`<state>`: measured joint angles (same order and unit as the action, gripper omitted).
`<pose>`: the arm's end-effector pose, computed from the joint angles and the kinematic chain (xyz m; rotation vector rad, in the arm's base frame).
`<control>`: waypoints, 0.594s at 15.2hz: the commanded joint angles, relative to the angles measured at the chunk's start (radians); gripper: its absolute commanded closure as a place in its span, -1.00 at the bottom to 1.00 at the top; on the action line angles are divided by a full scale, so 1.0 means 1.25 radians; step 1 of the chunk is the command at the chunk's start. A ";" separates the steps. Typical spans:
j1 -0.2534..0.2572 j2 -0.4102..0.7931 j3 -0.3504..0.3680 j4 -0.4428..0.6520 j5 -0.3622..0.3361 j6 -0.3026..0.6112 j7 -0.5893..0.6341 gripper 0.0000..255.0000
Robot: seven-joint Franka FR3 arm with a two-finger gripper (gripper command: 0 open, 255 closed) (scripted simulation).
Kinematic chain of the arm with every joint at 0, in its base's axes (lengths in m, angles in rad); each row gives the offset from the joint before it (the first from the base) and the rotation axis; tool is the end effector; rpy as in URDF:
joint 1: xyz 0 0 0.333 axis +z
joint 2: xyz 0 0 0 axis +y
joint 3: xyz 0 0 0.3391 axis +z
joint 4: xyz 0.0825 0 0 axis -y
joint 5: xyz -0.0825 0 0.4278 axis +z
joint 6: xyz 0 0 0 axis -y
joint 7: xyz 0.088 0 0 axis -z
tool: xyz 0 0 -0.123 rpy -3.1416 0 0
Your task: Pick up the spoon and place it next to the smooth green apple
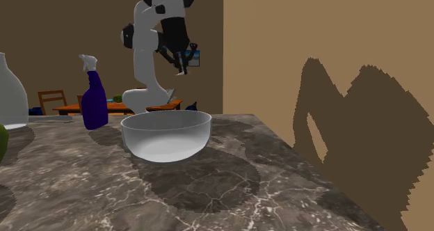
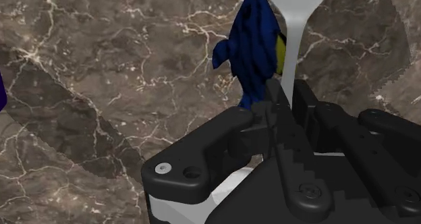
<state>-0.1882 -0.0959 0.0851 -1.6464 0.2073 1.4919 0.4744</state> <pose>0.5564 -0.0284 0.6440 -2.8354 0.8274 0.1400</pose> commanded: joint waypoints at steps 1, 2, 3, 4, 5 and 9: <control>-0.019 0.003 -0.024 0.003 -0.005 -0.009 -0.043 1.00; -0.028 0.005 -0.034 0.006 -0.007 -0.014 -0.062 1.00; -0.037 0.007 -0.045 0.010 -0.010 -0.019 -0.081 1.00; -0.046 0.011 -0.055 0.015 -0.012 -0.024 -0.100 1.00; -0.055 0.015 -0.066 0.020 -0.015 -0.029 -0.119 1.00; -0.090 0.041 -0.107 0.054 -0.024 -0.050 -0.194 1.00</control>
<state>-0.2901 -0.0469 -0.0363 -1.5768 0.1807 1.4291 0.2579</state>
